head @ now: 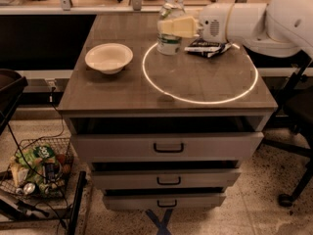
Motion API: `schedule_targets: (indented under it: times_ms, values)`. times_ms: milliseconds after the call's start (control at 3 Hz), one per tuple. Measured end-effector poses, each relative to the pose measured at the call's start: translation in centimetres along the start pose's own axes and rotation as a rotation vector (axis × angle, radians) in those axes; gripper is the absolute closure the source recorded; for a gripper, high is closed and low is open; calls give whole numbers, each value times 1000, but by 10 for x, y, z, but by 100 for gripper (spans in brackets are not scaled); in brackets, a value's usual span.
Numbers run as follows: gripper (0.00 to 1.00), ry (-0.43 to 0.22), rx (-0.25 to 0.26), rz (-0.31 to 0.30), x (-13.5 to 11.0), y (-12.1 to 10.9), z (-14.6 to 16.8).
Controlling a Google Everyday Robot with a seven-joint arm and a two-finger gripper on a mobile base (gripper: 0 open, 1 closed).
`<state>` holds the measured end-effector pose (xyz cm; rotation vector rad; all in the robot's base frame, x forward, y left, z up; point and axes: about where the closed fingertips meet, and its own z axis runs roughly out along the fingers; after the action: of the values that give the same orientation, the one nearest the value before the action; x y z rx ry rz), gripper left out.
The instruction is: Place 7up can into paper bowl
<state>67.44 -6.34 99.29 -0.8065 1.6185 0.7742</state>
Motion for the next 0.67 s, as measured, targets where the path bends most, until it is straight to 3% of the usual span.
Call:
schedule_targets:
  times_ms: [667]
  values:
    - [100, -41, -97, -83, -29, 36, 71]
